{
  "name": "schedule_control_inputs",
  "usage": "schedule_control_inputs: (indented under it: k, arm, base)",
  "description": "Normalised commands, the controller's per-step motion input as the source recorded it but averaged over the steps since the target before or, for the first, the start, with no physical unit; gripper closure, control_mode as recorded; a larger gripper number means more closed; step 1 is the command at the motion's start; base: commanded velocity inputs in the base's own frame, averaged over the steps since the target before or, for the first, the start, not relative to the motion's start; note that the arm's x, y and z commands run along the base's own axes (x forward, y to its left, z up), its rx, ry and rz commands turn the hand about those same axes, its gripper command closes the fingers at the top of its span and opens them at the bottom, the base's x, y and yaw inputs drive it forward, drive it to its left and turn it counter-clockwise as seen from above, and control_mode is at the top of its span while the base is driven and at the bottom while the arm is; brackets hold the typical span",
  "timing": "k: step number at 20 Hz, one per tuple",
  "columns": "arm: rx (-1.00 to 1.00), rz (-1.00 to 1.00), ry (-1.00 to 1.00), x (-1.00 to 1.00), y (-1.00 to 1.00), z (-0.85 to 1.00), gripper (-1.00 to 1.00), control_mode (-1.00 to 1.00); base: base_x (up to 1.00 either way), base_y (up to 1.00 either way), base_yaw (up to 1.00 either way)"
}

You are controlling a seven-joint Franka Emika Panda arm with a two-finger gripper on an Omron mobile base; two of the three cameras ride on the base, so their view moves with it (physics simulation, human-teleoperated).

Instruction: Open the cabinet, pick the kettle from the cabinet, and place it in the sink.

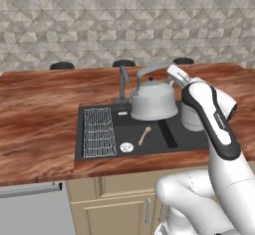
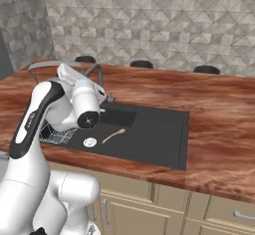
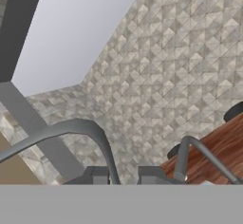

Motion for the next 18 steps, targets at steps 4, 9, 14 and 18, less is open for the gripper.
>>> schedule_control_inputs:
  k: [4, 9, 14, 18]
  arm:
    - [0.00, 0.00, 0.00, 0.00, 0.00, 0.00, 1.00, 1.00]
    - [0.00, 0.00, 0.00, 0.00, 0.00, 0.00, 1.00, 1.00]
    - [0.00, 0.00, 0.00, 0.00, 0.00, 0.00, 1.00, 1.00]
    - [0.00, 0.00, 0.00, 0.00, 0.00, 0.00, 1.00, 1.00]
  base:
    - [0.24, -0.01, -0.05]
    - [0.07, -0.04, 0.00]
    - [0.01, 0.00, 0.00]
    - [0.00, 0.00, 0.00]
